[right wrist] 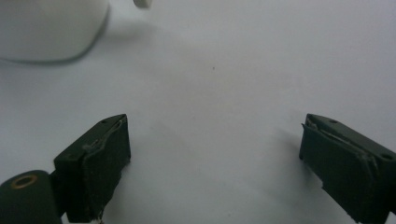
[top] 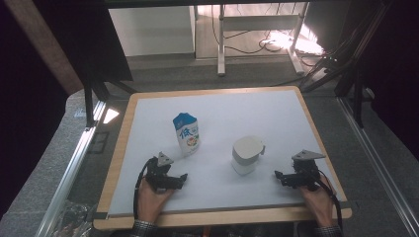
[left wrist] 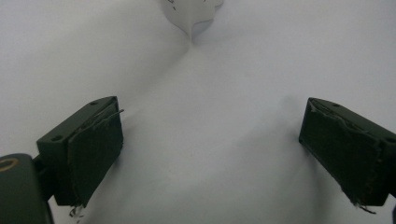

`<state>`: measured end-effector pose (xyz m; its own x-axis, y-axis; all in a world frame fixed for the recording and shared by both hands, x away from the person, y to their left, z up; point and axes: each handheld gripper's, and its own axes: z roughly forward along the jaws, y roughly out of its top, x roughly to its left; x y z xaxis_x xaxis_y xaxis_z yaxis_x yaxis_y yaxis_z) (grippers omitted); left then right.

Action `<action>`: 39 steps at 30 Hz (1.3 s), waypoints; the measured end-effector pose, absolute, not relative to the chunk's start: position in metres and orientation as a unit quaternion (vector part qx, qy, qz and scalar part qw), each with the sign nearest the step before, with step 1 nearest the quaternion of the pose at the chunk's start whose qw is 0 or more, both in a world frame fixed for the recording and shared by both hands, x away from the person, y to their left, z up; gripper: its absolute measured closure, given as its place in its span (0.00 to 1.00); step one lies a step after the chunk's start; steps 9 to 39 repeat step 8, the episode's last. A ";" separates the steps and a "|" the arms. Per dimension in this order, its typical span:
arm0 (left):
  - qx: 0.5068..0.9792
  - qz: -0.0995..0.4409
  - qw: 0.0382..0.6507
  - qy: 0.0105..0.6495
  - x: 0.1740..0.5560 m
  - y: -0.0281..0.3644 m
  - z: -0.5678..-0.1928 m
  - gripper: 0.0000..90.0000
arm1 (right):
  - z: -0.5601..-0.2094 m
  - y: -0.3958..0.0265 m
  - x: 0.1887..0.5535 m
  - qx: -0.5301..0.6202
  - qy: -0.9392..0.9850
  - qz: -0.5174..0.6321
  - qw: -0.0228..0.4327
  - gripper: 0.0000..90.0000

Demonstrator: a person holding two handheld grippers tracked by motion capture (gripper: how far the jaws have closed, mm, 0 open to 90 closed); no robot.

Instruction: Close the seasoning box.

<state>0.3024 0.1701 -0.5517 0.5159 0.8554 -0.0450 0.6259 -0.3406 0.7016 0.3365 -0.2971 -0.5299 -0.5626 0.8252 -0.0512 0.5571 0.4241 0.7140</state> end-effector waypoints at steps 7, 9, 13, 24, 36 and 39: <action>0.801 0.168 0.341 0.463 0.302 0.170 -0.552 0.07 | -0.531 -0.297 0.336 0.422 0.819 0.333 0.202 0.08; 0.801 0.168 0.340 0.462 0.302 0.170 -0.552 0.07 | -0.531 -0.297 0.336 0.422 0.819 0.332 0.202 0.08; 0.801 0.168 0.340 0.462 0.302 0.170 -0.552 0.07 | -0.531 -0.297 0.336 0.422 0.819 0.332 0.202 0.08; 0.801 0.168 0.340 0.462 0.302 0.170 -0.552 0.07 | -0.531 -0.297 0.336 0.422 0.819 0.332 0.202 0.08; 0.801 0.168 0.340 0.462 0.302 0.170 -0.552 0.07 | -0.531 -0.297 0.336 0.422 0.819 0.332 0.202 0.08; 0.801 0.168 0.340 0.462 0.302 0.170 -0.552 0.07 | -0.531 -0.297 0.336 0.422 0.819 0.332 0.202 0.08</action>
